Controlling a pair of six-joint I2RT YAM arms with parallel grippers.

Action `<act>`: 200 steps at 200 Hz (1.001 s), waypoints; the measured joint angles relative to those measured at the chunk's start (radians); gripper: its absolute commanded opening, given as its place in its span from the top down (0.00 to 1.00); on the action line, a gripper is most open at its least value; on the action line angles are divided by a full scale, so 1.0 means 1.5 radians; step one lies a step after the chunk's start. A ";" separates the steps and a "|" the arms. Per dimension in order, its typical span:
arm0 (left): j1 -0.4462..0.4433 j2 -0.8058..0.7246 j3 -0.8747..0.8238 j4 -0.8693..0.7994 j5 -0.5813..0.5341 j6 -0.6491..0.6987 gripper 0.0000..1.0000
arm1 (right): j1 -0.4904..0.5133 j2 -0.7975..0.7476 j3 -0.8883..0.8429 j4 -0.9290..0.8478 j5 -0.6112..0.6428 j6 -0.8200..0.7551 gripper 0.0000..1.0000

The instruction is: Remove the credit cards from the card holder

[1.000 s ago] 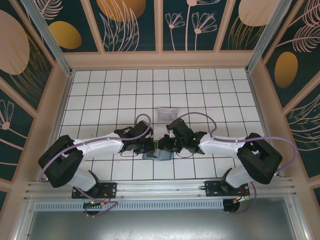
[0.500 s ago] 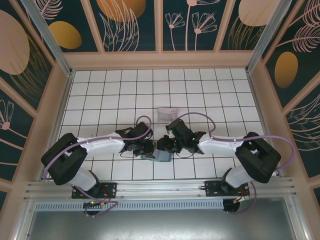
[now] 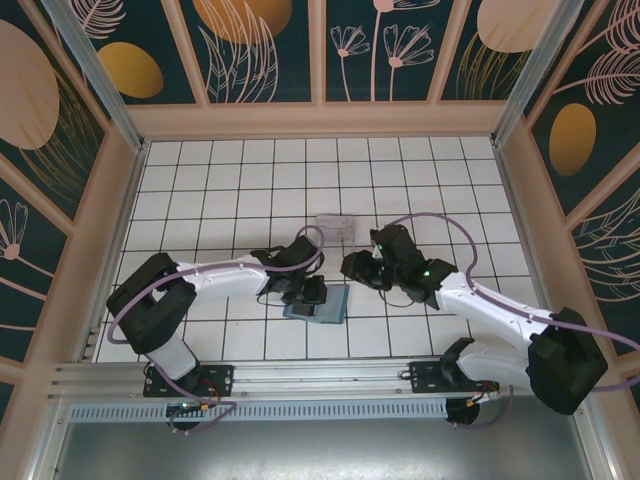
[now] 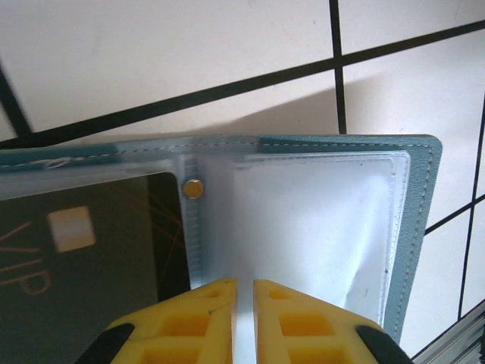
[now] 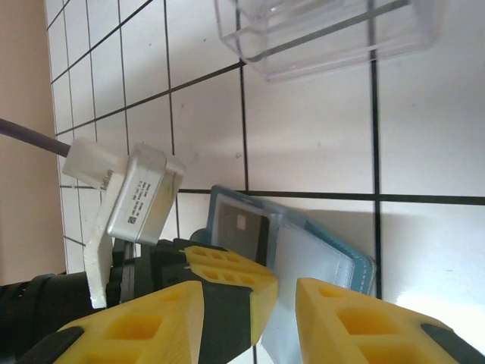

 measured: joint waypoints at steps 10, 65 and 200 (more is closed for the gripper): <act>-0.005 0.012 0.008 0.000 0.003 0.000 0.84 | -0.005 -0.006 -0.003 -0.008 0.003 -0.001 0.62; -0.016 0.055 0.024 0.020 0.024 -0.008 0.85 | -0.009 -0.010 -0.023 -0.022 -0.015 -0.001 0.61; 0.013 0.088 0.079 0.078 -0.021 -0.041 0.84 | -0.009 0.017 -0.005 -0.046 -0.053 0.000 0.60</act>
